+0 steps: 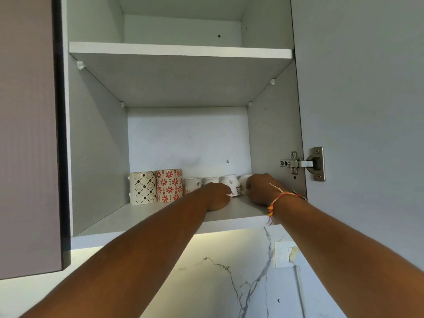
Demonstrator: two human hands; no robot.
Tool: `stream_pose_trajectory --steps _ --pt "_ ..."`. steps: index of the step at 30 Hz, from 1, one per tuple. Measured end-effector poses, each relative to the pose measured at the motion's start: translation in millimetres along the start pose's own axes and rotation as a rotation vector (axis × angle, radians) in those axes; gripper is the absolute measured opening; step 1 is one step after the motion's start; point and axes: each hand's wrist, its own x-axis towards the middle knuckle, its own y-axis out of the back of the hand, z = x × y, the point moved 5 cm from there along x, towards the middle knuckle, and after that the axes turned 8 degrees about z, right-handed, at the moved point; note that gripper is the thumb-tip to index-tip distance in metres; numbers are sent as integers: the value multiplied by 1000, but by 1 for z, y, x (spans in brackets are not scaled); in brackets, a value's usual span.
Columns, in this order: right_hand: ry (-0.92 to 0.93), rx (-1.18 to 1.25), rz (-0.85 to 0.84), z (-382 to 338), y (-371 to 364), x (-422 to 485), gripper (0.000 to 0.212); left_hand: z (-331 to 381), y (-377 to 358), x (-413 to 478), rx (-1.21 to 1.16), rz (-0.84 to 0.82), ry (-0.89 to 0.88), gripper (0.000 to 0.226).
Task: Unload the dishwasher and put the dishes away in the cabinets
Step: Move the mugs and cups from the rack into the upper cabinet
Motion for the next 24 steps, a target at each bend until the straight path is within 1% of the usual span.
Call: stream_pose_trajectory --steps 2,4,7,9,12,14,17,19,21,24 --pt "-49 51 53 2 6 -5 28 0 8 -9 -5 69 -3 41" --pt "-65 91 69 0 13 -14 28 0 16 -21 -30 128 -7 39" --pt "-65 113 88 -3 24 -32 35 3 24 -43 -70 164 -19 39" --pt "-60 114 105 -7 35 -50 38 7 31 -59 -97 187 -26 40" --pt "7 114 136 -17 49 -82 31 12 38 -81 -134 266 -28 39" --pt "18 110 195 -22 56 -106 33 18 41 -101 -91 361 -46 41" --pt "21 -5 326 -20 57 -139 48 38 40 -136 121 570 -139 44" --pt "50 -49 398 -18 57 -164 50 54 35 -164 217 687 -212 42" --pt "69 -65 431 -16 54 -193 50 71 21 -189 244 742 -281 40" --pt "64 -79 399 -4 39 -246 51 96 -12 -225 171 721 -335 40"
